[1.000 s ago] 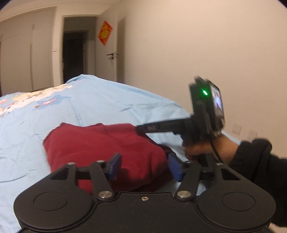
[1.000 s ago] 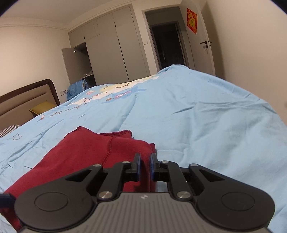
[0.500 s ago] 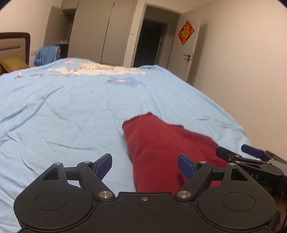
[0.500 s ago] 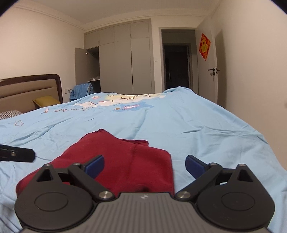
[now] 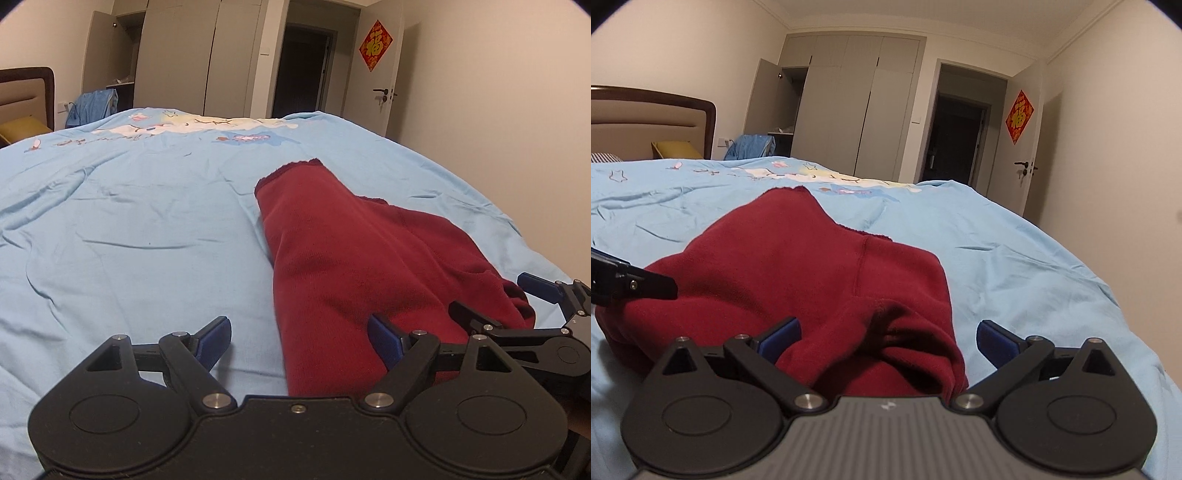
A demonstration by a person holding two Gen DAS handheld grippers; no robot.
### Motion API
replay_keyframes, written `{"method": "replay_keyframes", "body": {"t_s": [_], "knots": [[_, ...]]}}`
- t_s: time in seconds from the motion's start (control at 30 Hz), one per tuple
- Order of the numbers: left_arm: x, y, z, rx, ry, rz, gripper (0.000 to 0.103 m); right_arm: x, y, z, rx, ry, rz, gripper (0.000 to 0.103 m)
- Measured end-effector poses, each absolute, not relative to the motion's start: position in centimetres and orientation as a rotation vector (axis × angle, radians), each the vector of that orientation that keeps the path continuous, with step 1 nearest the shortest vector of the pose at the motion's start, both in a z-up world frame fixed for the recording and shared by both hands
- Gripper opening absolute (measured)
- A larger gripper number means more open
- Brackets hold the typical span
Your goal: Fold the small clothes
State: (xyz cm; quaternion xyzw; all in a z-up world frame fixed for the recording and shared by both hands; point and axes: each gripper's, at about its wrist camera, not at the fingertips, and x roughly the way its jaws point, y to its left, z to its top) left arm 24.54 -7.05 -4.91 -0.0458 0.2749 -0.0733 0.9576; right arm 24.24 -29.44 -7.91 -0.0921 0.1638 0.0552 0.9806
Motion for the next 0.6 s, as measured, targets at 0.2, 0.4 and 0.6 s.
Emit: {"method": "replay_keyframes", "body": {"t_s": [0.2,0.4,0.6], "knots": [[24.7,-7.6,-6.0,-0.06,0.531,-0.138,0.085,24.9,-30.0,-8.9,-0.166,0.353,0.121,0.103],[24.2,-6.1,-4.9,-0.147,0.525,-0.171,0.085,24.6,-30.5,-8.8,-0.142,0.337,0.133,0.103],[22.6,-3.8,-3.1,-0.232,0.503,-0.156,0.086,22.3,-30.1,-6.4,-0.09,0.217,0.136,0.103]]}}
